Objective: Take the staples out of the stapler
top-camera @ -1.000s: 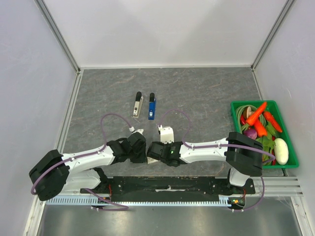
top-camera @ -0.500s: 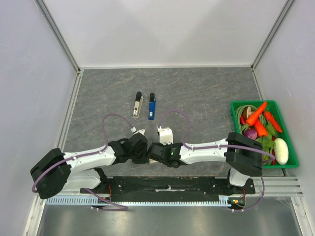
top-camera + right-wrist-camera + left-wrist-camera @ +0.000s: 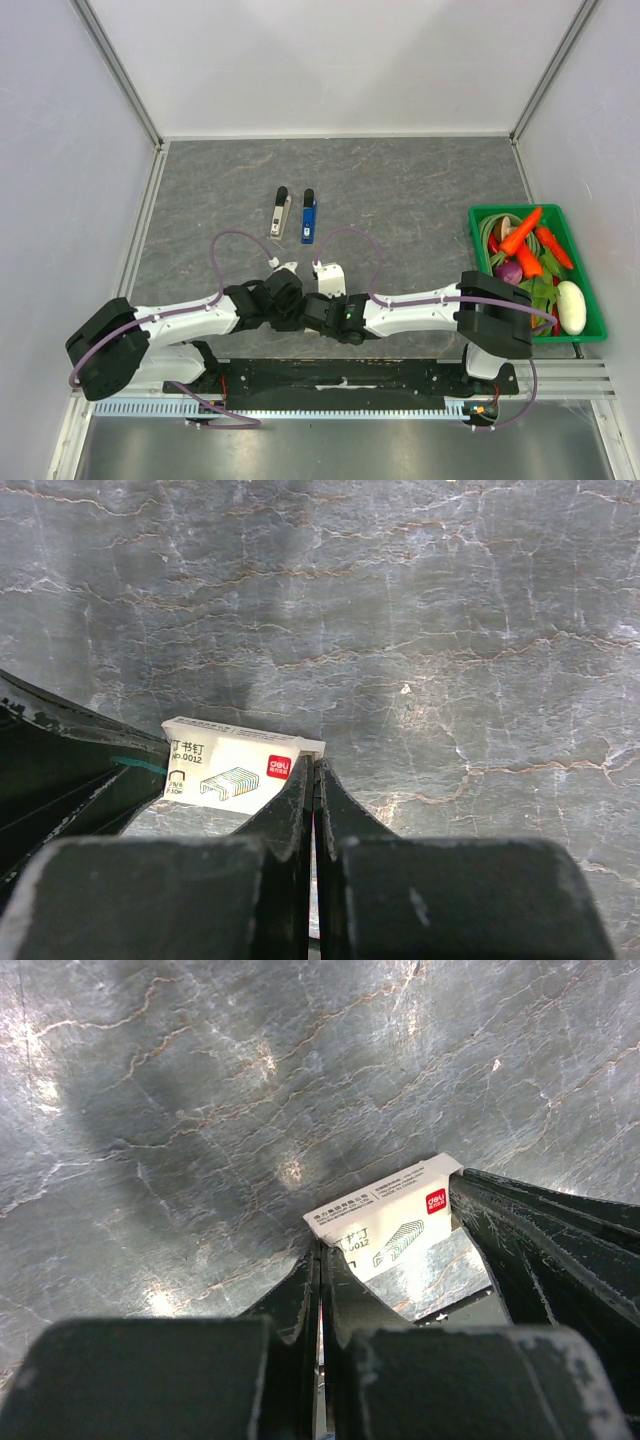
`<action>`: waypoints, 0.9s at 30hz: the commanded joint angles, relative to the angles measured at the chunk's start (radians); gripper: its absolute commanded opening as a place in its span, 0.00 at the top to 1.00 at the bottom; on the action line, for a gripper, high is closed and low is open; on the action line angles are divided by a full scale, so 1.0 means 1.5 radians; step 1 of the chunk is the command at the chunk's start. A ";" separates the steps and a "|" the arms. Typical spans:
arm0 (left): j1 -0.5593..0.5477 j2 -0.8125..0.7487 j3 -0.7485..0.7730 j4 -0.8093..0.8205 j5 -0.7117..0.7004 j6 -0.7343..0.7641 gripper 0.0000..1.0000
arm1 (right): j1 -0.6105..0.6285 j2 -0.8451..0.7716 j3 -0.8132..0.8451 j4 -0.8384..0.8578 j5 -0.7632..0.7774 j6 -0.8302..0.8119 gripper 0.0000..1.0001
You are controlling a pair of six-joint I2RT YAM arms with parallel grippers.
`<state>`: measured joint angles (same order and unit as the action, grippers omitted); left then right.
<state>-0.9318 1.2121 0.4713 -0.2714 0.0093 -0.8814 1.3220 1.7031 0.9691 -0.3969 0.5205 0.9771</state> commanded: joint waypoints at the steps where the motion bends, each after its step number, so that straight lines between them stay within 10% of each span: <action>1: -0.004 0.024 0.005 0.014 -0.016 0.019 0.98 | 0.013 -0.017 0.001 0.043 -0.007 0.005 0.99; 27: -0.004 0.038 0.026 0.011 -0.014 0.023 0.98 | 0.013 -0.095 -0.051 -0.069 0.052 0.021 0.74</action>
<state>-0.9318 1.2526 0.4911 -0.2344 0.0093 -0.8806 1.3361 1.5326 0.9035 -0.4805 0.5835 0.9874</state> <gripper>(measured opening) 0.025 0.245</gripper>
